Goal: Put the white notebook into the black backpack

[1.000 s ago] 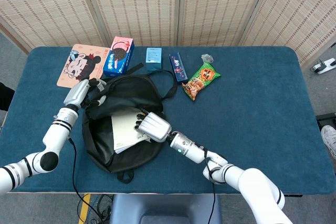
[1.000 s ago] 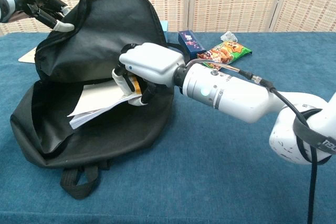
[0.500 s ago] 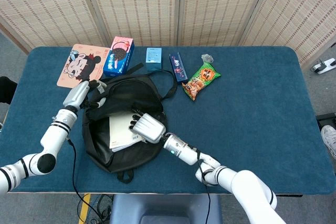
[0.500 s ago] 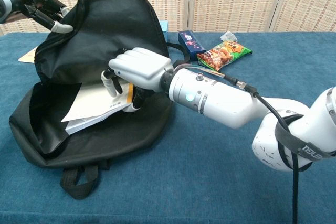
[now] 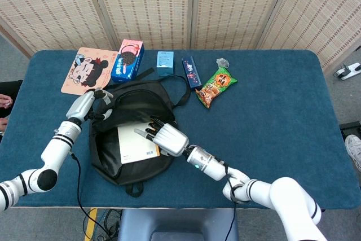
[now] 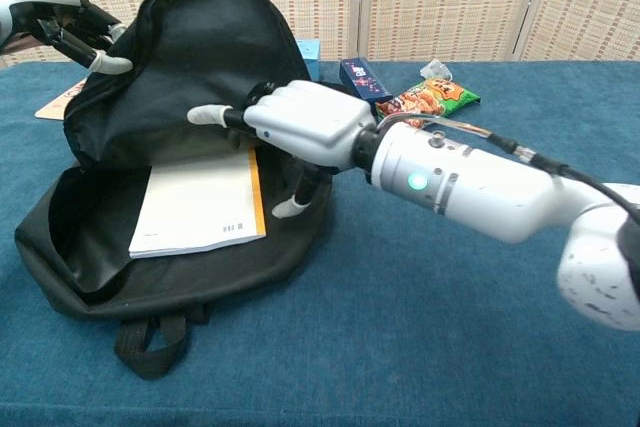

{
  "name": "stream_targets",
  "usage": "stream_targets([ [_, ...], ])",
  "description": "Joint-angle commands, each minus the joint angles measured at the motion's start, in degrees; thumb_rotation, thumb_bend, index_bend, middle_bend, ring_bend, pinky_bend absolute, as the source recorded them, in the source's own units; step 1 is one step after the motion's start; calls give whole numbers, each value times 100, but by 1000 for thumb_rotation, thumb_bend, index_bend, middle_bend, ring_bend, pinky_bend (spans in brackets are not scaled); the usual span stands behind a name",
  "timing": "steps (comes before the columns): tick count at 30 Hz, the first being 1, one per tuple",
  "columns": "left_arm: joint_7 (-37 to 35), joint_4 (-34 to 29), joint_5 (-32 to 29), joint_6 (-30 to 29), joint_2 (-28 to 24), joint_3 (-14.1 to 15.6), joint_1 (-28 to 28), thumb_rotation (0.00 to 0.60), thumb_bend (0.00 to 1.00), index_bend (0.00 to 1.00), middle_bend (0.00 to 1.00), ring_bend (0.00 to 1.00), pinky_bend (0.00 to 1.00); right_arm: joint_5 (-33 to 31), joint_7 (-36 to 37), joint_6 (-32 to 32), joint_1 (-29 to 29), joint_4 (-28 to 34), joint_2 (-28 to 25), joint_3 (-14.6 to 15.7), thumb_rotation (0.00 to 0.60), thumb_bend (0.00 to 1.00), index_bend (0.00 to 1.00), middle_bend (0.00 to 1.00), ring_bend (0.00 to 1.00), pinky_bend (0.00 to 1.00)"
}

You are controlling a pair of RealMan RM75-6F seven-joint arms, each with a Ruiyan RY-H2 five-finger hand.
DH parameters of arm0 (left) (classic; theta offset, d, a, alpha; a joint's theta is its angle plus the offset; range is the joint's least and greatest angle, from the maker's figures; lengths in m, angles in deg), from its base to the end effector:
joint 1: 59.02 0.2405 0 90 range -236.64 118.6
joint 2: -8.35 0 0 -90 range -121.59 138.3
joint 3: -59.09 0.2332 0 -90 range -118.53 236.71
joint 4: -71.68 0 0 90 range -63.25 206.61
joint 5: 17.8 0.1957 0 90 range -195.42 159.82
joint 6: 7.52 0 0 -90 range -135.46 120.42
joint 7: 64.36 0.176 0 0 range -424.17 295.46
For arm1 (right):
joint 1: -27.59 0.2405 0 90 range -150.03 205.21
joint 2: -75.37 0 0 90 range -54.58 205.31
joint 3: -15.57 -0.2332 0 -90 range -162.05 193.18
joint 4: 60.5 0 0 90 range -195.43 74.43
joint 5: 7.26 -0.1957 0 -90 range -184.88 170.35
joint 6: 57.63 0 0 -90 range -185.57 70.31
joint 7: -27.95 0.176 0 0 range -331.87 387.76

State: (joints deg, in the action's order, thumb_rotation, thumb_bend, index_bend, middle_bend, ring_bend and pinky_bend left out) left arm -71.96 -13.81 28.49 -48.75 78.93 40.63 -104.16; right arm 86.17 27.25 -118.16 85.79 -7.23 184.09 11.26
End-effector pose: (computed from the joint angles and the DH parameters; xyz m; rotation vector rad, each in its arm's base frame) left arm -0.1622 0.4197 0.0913 -1.4380 -1.4773 -1.0704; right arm -0.0154 -0.3473 -0.0941 2.2399 -0.3724 1.2526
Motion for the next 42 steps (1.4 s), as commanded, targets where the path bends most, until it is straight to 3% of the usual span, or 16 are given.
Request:
stream_targets([
  [1,-9,-75,94,-64,-11,60,61,600,446,703,283,241,37,30,-446,-231,-392,756,-647,230,600,0,45,279,180,82],
  [11,256,-505,444,-225,-164,389,226,600,439,517,244,239,37,-8,-1067,-587,-1139,2404,-2204,594,600,0,36,252,153,82],
  [19,445,-961,782,-442,-345,628,408,600,438,423,234,239,37,79,-1014,-993,-1619,3001,-3056,753,600,0,35,250,147,82],
  [25,472,-1378,1051,-833,-575,727,674,600,382,319,203,200,37,-73,-1050,-1173,-1947,3327,-3620,726,600,0,35,244,144,82],
  [31,732,-1579,1274,-1760,-609,837,1115,600,375,310,201,200,37,-337,-837,-1521,-2399,3486,-4009,643,600,73,61,259,160,128],
  [35,944,-1621,1439,-2549,-562,937,1520,600,375,318,201,200,37,-631,-587,-1723,-2781,3463,-4178,609,600,187,222,344,258,290],
  [42,1357,-1676,1772,-3679,-512,1170,2195,600,375,320,201,200,37,-977,-349,-2078,-3400,3490,-4405,581,600,251,336,420,344,387],
])
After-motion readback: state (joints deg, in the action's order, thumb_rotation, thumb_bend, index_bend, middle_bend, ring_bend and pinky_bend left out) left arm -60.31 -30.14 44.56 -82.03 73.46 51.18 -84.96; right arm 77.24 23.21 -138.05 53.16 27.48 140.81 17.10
